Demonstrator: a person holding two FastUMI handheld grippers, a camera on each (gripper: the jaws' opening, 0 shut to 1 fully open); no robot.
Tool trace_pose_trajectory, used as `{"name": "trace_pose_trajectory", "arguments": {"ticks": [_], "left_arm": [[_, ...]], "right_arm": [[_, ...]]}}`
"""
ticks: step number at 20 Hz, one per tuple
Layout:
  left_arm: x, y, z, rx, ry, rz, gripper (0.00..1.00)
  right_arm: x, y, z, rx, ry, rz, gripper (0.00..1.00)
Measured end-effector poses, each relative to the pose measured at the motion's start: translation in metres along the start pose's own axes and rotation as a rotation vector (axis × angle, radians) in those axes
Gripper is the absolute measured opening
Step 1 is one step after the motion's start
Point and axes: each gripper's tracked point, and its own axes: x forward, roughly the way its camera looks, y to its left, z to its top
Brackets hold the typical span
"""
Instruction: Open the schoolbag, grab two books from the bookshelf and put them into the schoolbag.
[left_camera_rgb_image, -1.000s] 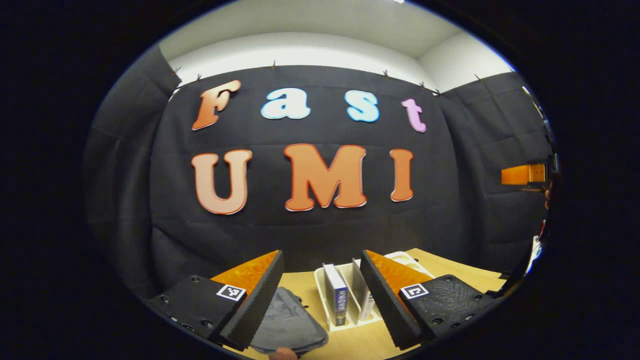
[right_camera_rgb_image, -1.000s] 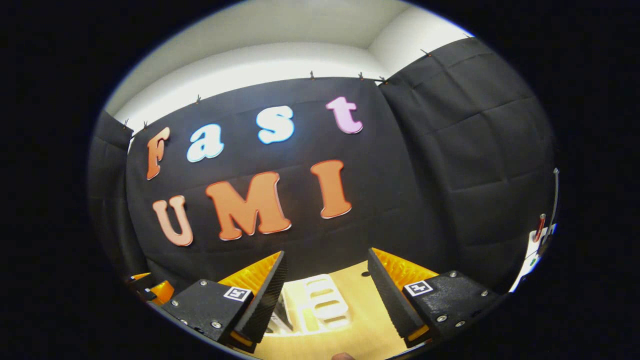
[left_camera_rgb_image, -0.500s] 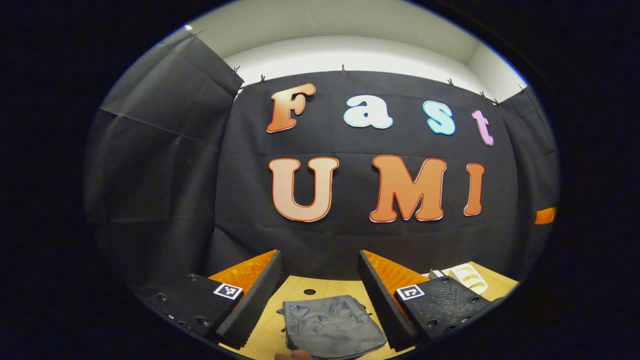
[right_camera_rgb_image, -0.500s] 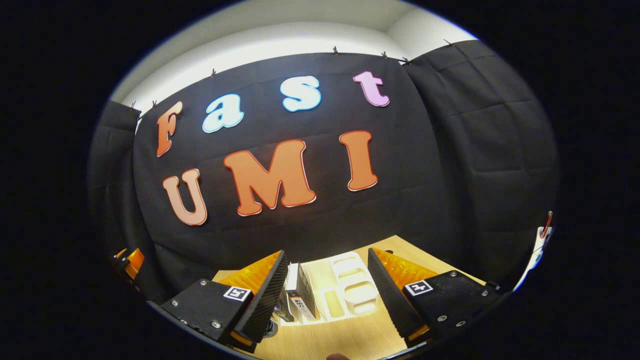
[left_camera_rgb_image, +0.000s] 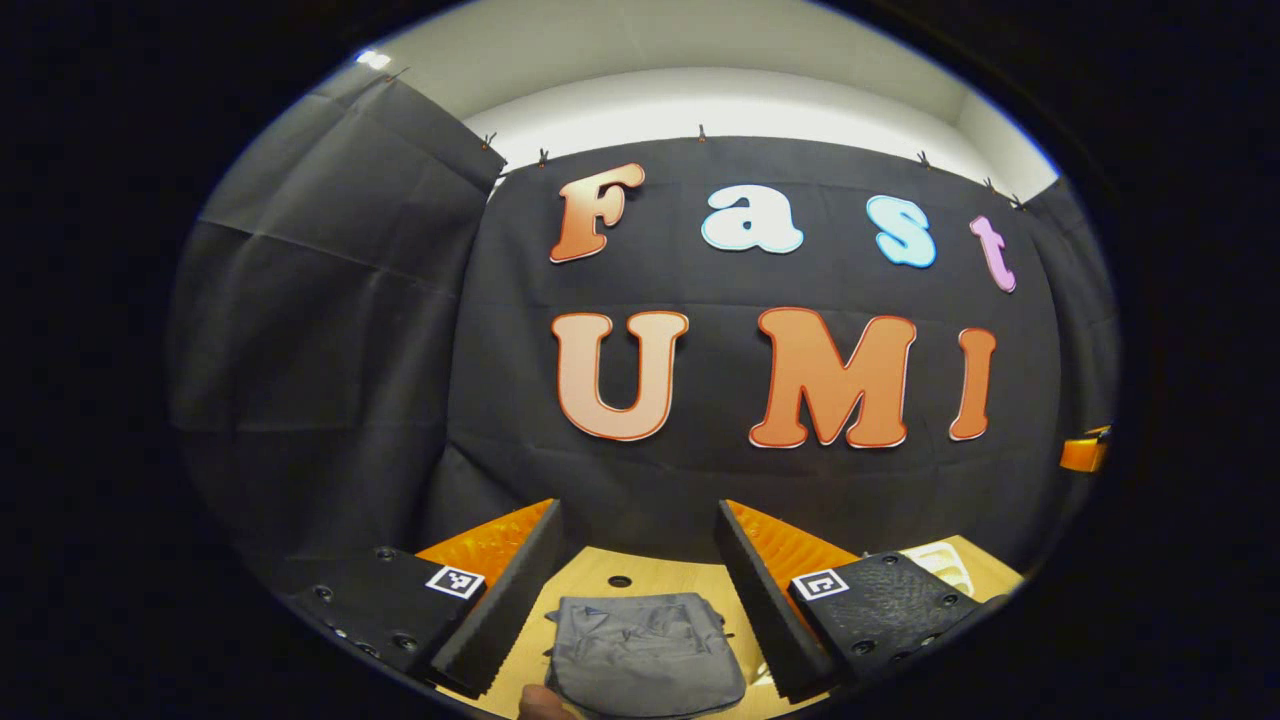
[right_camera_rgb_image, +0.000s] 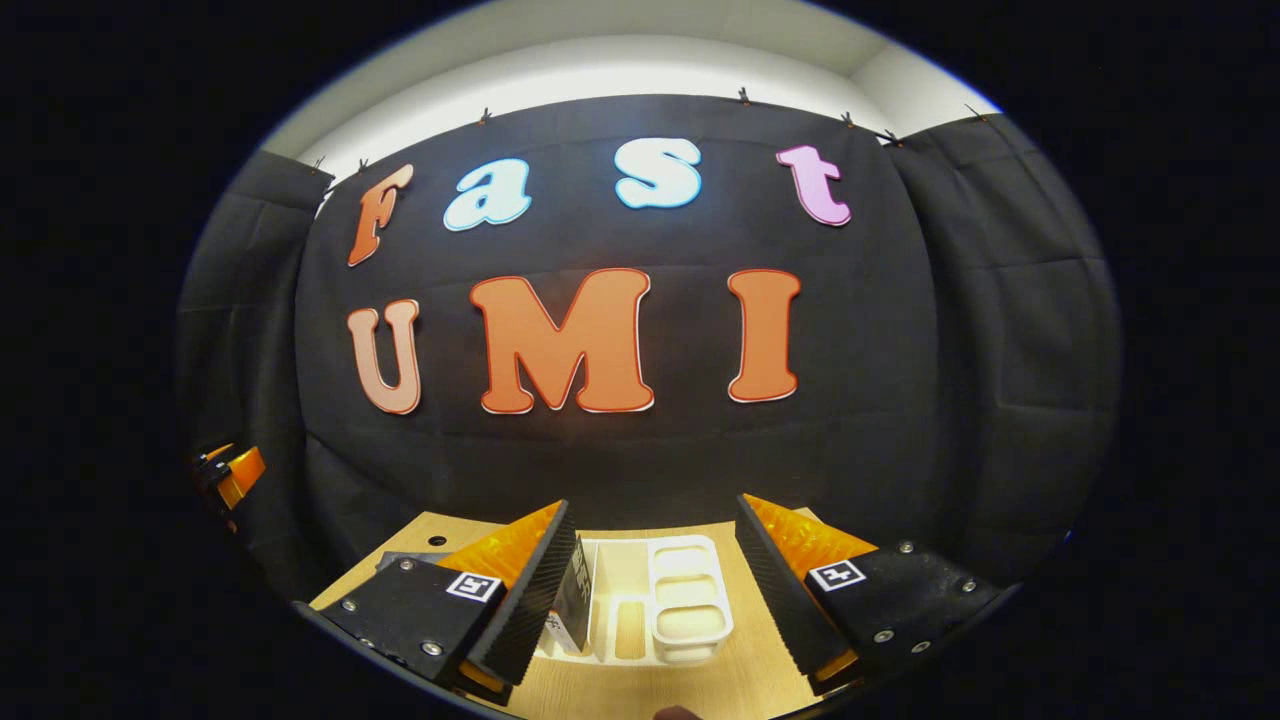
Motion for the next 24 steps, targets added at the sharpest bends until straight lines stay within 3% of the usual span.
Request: {"name": "trace_pose_trajectory", "arguments": {"ticks": [1, 3, 4, 5, 6, 7, 11, 13, 16, 19, 24], "left_arm": [[-0.001, -0.002, -0.004, 0.01, 0.01, 0.013, 0.94], [-0.004, -0.006, -0.016, 0.035, 0.041, 0.028, 0.96], [-0.004, -0.005, -0.019, 0.05, 0.048, 0.036, 0.96], [-0.001, -0.003, -0.022, 0.068, 0.055, 0.038, 0.95], [0.002, -0.001, -0.025, 0.09, 0.059, 0.036, 0.95], [0.006, 0.002, -0.028, 0.119, 0.061, 0.029, 0.95], [0.035, 0.019, -0.056, 0.269, 0.099, -0.001, 1.0], [0.045, 0.024, -0.083, 0.374, 0.14, -0.021, 0.97], [0.043, 0.025, -0.126, 0.535, 0.17, -0.082, 0.97], [0.027, 0.012, -0.174, 0.676, 0.209, -0.189, 0.96], [-0.016, -0.007, -0.248, 0.812, 0.301, -0.335, 0.96]], "right_arm": [[0.006, 0.0, -0.004, 0.001, 0.01, 0.017, 0.95], [0.017, 0.004, -0.013, 0.014, 0.034, 0.045, 0.95], [0.021, 0.006, -0.016, 0.018, 0.041, 0.05, 1.0], [0.026, 0.008, -0.021, 0.015, 0.051, 0.047, 0.95], [0.03, 0.012, -0.025, 0.009, 0.059, 0.043, 1.0], [0.031, 0.013, -0.027, 0.004, 0.059, 0.033, 0.96], [0.038, 0.032, -0.045, 0.02, 0.085, -0.019, 0.96], [0.039, 0.041, -0.061, 0.036, 0.114, -0.035, 0.96], [0.04, 0.047, -0.087, 0.024, 0.162, -0.059, 0.96], [0.039, 0.052, -0.108, -0.001, 0.217, -0.063, 0.96], [0.038, 0.052, -0.133, -0.034, 0.271, -0.066, 0.96]]}}
